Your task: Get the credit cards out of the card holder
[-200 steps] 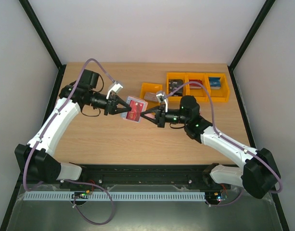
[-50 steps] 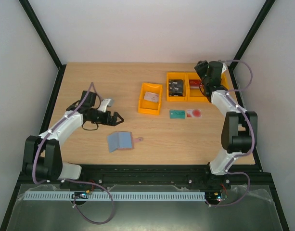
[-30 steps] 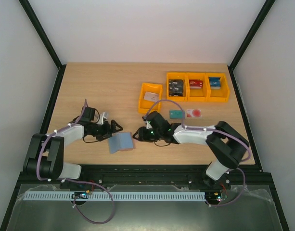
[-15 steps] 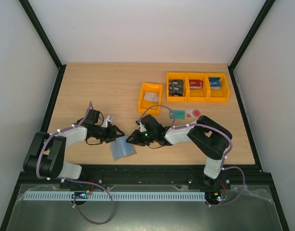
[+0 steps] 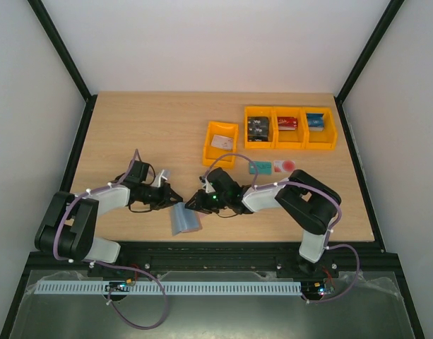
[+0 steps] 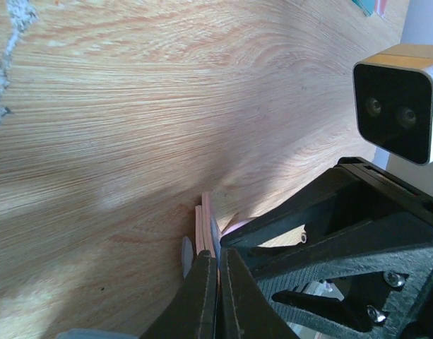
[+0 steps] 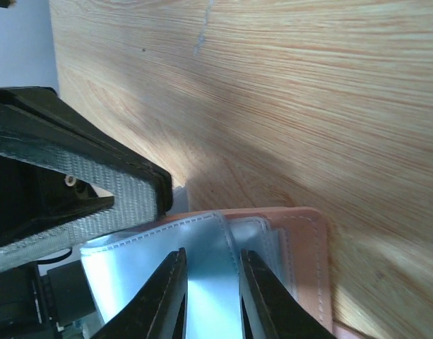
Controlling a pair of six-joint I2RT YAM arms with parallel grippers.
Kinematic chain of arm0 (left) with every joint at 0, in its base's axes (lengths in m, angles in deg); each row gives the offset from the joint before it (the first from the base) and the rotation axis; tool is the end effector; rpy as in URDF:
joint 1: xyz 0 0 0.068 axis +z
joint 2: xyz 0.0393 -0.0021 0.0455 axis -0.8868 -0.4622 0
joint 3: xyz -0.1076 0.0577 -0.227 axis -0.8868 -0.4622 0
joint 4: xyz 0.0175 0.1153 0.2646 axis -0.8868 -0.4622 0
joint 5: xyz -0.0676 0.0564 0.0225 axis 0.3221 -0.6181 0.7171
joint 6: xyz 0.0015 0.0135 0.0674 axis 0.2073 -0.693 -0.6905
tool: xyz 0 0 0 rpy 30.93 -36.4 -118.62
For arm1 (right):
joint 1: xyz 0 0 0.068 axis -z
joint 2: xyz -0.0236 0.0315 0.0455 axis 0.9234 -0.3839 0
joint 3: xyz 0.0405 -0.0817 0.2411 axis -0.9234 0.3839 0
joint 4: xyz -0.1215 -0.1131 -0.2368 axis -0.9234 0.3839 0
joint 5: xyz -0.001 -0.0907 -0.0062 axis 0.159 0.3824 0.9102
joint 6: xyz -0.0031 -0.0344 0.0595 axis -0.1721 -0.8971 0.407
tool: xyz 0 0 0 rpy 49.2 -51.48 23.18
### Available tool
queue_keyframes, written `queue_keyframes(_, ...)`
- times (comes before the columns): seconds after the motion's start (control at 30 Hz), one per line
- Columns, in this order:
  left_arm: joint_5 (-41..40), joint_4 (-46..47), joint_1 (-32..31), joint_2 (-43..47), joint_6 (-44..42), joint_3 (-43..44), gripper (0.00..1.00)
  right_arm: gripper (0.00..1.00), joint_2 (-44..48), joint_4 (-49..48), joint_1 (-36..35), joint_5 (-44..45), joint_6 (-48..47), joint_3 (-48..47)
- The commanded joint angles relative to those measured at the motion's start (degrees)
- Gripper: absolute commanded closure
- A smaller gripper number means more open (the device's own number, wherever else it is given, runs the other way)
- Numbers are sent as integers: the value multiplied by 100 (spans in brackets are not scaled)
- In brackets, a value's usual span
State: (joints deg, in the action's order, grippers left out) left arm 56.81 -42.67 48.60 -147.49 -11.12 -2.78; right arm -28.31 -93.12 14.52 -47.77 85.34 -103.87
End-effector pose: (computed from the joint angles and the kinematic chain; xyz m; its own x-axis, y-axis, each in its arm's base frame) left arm 0.2386 -0.1020 0.0834 -0.9850 -0.1082 -0.1345 0.0503 0.5652 -0.8234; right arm 0.1960 0.3148 0.0796 -0.9803 -0.1615 -0.1141 -0.1758 0.4471 0.8770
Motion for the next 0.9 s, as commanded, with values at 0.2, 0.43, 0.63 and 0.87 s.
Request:
queue_keyframes(0.2, 623, -1064, -35, -55, -1492, 1541, 98, 75, 1224, 1215, 467, 673, -1218, -4)
queue_keyframes(0.43, 555, -2101, -317, -15, -3178, 2390, 98, 70, 2165, 1125, 1094, 500, -1794, 599)
queue_keyframes(0.63, 158, -3012, -961, 49, -4748, 3186, 98, 60, 3123, 856, 1096, 621, -2728, 1114)
queue_keyframes(0.87, 677, -4086, -977, 81, -5112, 4565, 98, 49, 4792, 1482, 1194, 1111, -3472, 1337)
